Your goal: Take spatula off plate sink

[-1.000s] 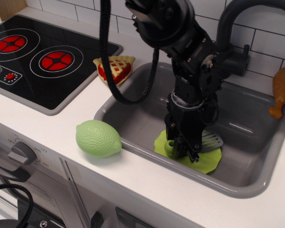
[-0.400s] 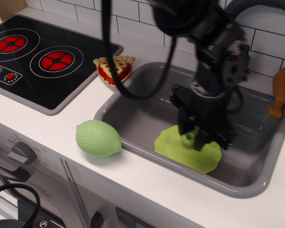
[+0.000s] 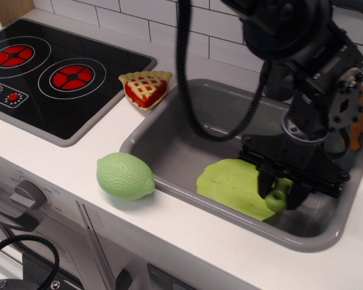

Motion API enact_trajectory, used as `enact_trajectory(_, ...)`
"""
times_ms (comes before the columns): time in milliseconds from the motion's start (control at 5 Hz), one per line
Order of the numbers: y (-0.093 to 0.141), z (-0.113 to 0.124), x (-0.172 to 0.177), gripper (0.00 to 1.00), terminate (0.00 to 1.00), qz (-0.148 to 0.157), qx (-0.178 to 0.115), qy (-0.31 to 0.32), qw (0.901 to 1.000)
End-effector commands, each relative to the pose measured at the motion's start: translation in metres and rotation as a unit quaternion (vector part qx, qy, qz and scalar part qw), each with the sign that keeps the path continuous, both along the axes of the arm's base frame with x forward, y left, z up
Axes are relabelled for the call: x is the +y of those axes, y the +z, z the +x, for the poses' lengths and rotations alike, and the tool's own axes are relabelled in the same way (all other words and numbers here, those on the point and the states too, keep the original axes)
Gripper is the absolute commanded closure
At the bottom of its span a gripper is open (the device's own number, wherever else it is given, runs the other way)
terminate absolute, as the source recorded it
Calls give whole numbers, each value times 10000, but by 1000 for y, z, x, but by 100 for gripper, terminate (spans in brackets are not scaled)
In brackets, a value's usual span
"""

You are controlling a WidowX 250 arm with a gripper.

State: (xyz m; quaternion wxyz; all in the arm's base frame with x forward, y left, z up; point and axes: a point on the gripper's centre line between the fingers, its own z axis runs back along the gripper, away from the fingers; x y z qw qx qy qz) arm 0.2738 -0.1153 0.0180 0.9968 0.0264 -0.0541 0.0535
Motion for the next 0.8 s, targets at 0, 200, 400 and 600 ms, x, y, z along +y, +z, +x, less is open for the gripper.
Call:
enact_trajectory(0, 0, 19, -16, 100, 0, -428, -479, 876, 9941)
enact_trajectory(200, -3, 27, -22, 100, 0, -591, -619, 923, 9921)
enact_trajectory(400, -6, 32, -29, 100, 0, -535, -664, 932, 9920)
enact_trajectory(600, -10, 33, -30, 0, 0, -346, -537, 879, 9941)
